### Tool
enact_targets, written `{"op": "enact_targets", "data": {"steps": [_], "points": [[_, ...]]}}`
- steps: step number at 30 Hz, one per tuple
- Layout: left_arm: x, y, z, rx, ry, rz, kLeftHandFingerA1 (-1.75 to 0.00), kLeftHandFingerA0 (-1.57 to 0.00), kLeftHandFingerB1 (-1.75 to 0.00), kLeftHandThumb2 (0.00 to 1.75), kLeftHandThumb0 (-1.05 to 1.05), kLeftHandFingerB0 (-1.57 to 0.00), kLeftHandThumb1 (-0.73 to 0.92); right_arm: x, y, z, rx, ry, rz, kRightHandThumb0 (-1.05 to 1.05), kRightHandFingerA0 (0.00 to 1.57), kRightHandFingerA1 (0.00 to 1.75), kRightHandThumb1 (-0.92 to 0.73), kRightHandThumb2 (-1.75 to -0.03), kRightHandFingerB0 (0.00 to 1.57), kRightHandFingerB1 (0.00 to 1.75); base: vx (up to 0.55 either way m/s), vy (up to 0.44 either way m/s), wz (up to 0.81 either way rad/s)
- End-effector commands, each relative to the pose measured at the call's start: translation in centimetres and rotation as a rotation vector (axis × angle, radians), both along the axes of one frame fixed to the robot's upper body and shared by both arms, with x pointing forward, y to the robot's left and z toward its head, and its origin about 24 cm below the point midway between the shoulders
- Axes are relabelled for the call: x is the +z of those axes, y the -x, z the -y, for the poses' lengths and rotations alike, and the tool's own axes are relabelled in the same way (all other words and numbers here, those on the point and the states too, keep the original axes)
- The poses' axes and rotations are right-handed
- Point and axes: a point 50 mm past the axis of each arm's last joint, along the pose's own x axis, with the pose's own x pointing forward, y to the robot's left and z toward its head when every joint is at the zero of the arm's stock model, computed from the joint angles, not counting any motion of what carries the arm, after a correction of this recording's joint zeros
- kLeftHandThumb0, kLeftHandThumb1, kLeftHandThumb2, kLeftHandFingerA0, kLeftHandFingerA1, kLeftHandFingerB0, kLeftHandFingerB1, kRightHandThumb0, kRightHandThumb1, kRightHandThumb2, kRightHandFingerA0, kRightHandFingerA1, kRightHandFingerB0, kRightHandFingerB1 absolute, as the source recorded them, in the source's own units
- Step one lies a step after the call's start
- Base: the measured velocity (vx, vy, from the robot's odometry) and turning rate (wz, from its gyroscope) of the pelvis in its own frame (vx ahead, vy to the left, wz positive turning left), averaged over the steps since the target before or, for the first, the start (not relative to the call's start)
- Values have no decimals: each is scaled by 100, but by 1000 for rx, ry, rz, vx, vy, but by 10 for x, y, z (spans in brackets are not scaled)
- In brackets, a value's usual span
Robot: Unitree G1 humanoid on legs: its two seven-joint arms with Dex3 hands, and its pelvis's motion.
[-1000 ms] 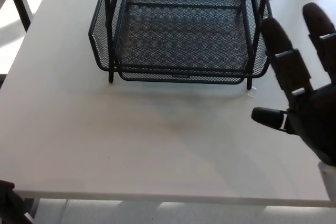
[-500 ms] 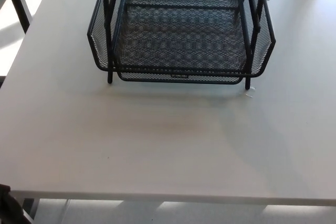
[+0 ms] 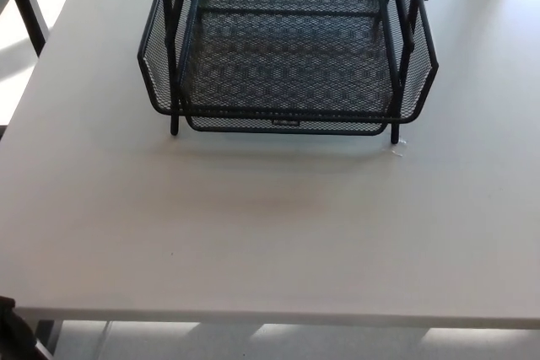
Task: The robot uses its right hand to grab the drawer kept on the middle of the desk and pull it out towards the robot
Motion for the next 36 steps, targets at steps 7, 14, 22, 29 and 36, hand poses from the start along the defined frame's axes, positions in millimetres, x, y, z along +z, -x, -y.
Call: {"op": "enact_targets", "data": {"steps": [7, 14, 22, 29, 36], "points": [[0, -1, -5, 16, -14, 13, -82, -78, -55, 57, -34, -79, 58, -60, 47, 41, -205, -223, -18, -84, 0, 24, -47, -83, 4, 29, 0, 0, 0], [0, -2, -4, 17, -15, 4, -78, -77, -53, 57, -32, -79, 57, -94, 61, 38, -302, -239, -178, -77, 1, 49, -48, -88, 6, 41, 0, 0, 0], [0, -2, -3, 9, -19, 7, -78, -78, -54, 57, -33, -79, 57, -123, 62, 26, -329, -468, -276, -73, 22, 64, -45, -84, 14, 48, 0, 0, 0], [0, -1, -3, 11, -12, 12, -81, -79, -54, 57, -33, -78, 57, -132, 63, 22, -312, -440, -363, -75, 83, 110, -55, -57, 33, 39, 0, 0, 0], [-3, 1, -3, 21, -5, 5, -79, -79, -54, 57, -34, -78, 57, -131, 59, 23, -257, -423, -458, -75, 85, 129, -61, -60, 29, 43, 0, 0, 0]]}}
